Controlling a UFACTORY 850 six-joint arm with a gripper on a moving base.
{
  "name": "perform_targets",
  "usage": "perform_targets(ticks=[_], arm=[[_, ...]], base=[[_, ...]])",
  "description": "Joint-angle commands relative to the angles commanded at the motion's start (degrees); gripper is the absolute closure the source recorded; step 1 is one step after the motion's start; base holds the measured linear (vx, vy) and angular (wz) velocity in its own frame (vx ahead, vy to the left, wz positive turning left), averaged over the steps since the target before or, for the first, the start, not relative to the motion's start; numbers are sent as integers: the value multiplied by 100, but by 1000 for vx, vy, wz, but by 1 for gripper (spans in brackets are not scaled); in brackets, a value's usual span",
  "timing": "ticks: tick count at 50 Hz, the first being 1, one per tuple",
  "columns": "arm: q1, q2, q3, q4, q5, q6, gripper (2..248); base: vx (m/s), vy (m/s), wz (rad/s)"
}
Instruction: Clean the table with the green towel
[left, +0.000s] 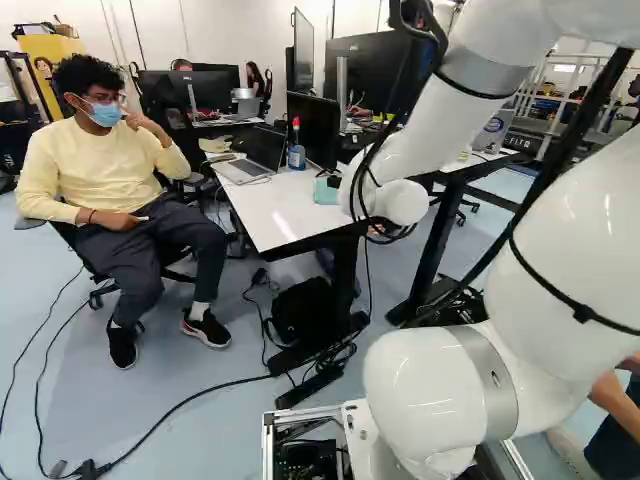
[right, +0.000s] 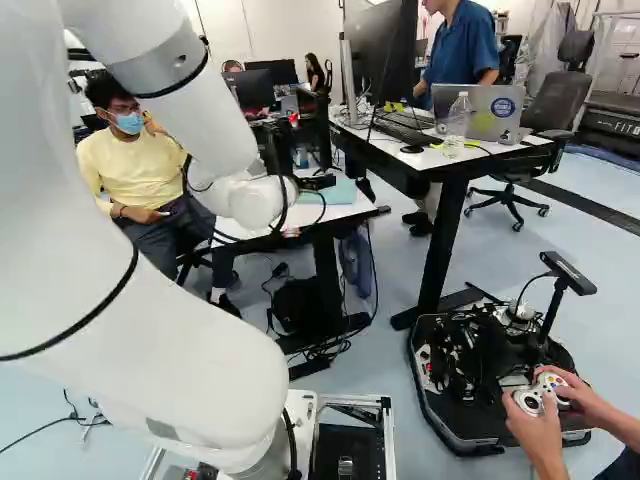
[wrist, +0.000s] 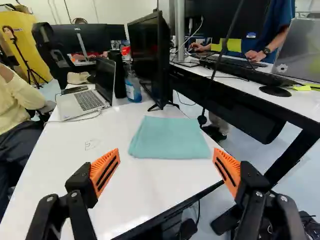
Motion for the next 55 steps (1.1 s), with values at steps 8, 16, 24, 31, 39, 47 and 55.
perform_targets(ticks=[8,16,24,31,39,47,55], arm=[[-76,-151,-253,0,-221,0,3],[-140,-301,-506,0,-445,0,3],[-186,-447,-759,0,-670,0,3],[-221,-575,-980,0,-866,0,3],[-240,-767,-1230,0,-1091,0,3],[-233,-1003,-1482,0,-1323,0,3],[-221,-1225,-1717,0,-1515,0,3]], base=[[0,0,0],[0,0,0],[0,0,0],[0,0,0],[0,0,0],[0,0,0],[0,0,0]])
